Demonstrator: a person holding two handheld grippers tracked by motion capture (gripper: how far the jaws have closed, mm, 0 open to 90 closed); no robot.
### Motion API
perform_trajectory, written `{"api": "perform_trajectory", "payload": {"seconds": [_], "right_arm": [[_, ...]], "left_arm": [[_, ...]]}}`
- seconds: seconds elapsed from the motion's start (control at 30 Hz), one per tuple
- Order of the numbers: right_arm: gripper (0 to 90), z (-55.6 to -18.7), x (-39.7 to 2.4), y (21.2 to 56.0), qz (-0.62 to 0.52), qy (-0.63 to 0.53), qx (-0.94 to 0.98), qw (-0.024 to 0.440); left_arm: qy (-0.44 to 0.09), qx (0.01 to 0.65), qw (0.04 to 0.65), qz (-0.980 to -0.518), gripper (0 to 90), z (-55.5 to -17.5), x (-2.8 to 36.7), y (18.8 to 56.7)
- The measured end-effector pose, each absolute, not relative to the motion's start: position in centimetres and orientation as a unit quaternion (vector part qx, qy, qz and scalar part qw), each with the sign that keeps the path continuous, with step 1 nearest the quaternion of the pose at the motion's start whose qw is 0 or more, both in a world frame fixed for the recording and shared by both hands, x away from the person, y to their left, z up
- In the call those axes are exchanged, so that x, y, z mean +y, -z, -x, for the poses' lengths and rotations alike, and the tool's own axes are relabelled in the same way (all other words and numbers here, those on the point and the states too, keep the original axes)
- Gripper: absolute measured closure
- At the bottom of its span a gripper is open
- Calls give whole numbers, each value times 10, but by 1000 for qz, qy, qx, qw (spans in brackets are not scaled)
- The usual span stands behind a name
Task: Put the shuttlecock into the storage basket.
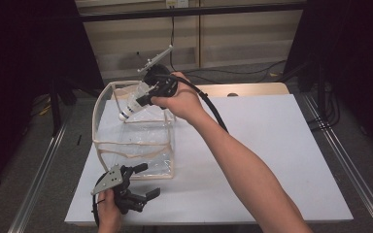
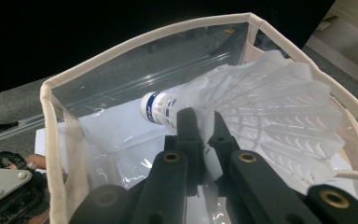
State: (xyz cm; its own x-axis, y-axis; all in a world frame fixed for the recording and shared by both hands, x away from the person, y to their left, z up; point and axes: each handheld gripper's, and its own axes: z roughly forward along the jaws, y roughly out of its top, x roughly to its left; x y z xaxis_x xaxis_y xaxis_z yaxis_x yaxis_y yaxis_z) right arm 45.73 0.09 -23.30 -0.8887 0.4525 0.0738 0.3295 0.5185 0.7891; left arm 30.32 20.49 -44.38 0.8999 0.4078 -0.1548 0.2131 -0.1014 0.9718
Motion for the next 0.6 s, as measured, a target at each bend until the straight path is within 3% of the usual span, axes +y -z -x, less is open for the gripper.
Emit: {"api": "perform_trajectory", "payload": {"seconds": [0.6], "right_arm": [[873,-467,16,239,-232,-430,870,65]], "left_arm": [[-75,210,637,-738,28,-304,204,444]]}}
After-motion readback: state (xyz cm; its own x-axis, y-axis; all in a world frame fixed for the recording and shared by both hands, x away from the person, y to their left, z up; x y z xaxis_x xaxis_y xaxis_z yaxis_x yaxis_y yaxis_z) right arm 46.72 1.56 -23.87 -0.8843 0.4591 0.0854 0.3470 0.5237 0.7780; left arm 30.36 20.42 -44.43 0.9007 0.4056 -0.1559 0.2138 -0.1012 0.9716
